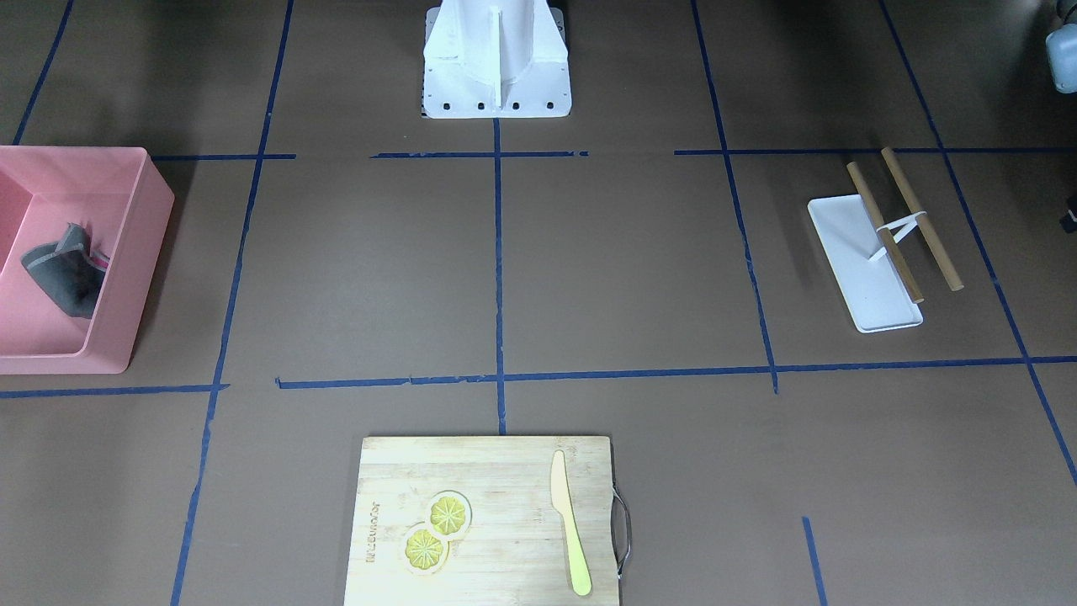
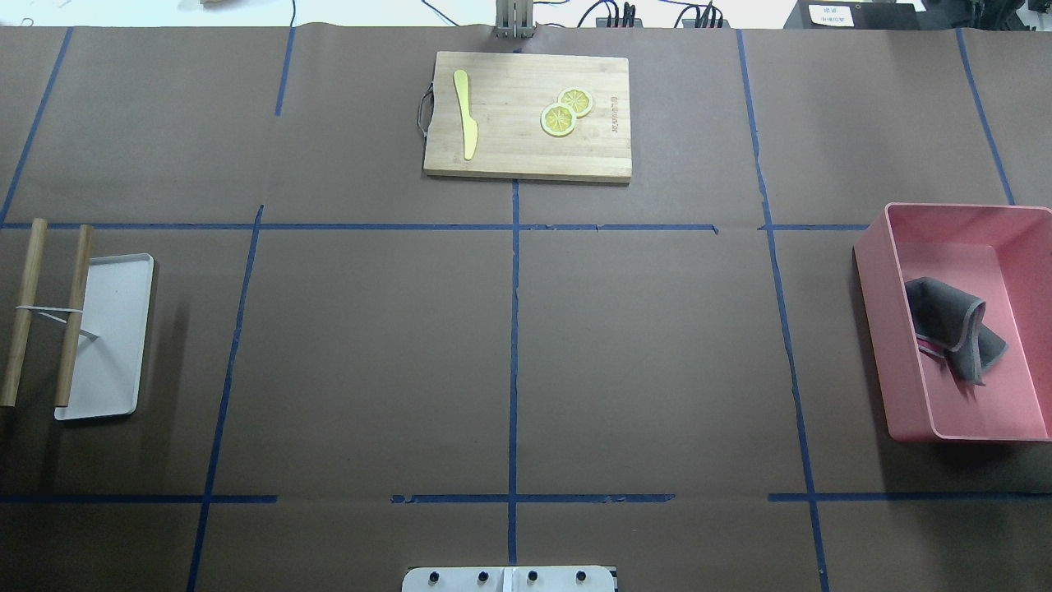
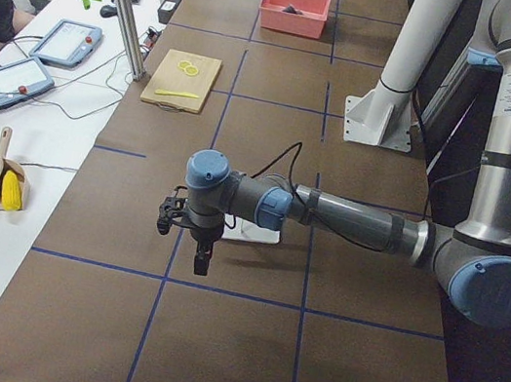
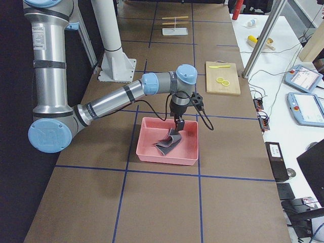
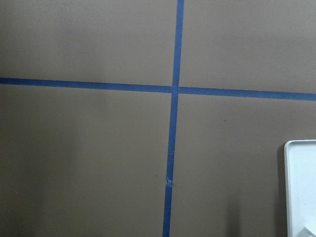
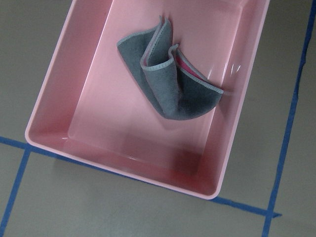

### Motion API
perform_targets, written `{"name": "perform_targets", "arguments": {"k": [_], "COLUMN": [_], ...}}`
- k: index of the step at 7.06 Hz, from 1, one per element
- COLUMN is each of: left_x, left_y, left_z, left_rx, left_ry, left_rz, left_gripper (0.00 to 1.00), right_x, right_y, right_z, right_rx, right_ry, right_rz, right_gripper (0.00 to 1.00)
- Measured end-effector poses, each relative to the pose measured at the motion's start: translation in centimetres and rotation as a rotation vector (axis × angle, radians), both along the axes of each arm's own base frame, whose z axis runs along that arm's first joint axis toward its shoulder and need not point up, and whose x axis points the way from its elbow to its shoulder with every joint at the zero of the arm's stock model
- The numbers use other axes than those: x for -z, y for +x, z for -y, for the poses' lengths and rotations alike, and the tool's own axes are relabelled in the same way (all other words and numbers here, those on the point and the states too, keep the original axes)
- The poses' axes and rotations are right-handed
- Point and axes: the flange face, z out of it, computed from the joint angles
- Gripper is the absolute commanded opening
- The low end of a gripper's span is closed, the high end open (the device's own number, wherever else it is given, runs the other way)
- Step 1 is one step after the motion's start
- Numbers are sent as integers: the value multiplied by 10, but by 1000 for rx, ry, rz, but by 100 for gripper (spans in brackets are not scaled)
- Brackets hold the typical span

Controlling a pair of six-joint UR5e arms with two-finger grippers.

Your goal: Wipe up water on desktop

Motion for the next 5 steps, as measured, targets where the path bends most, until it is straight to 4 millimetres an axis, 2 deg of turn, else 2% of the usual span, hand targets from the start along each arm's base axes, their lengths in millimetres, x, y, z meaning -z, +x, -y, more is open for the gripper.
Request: {"name": "perform_targets", "arguments": {"k": [1, 3, 4, 5], "left_x": [-8, -40, -52, -55], "left_y": [0, -6, -24, -45], "left_z": [0, 4, 4, 2], "left_rx": [-34, -100, -92, -61], "left_ry": [6, -1, 3, 9], "left_rz": [-2, -68, -93, -102], "left_gripper": [100, 100, 100, 100], "right_x": [-21, -85, -113, -127], "right_y": [15, 50, 64, 74], "right_z": [11, 23, 21, 21], "right_rx": [-38, -113, -144, -166], "right_ry": [11, 34, 30, 28], "right_rz": [25, 92, 133, 156], "right_gripper": [100, 100, 100, 100]}}
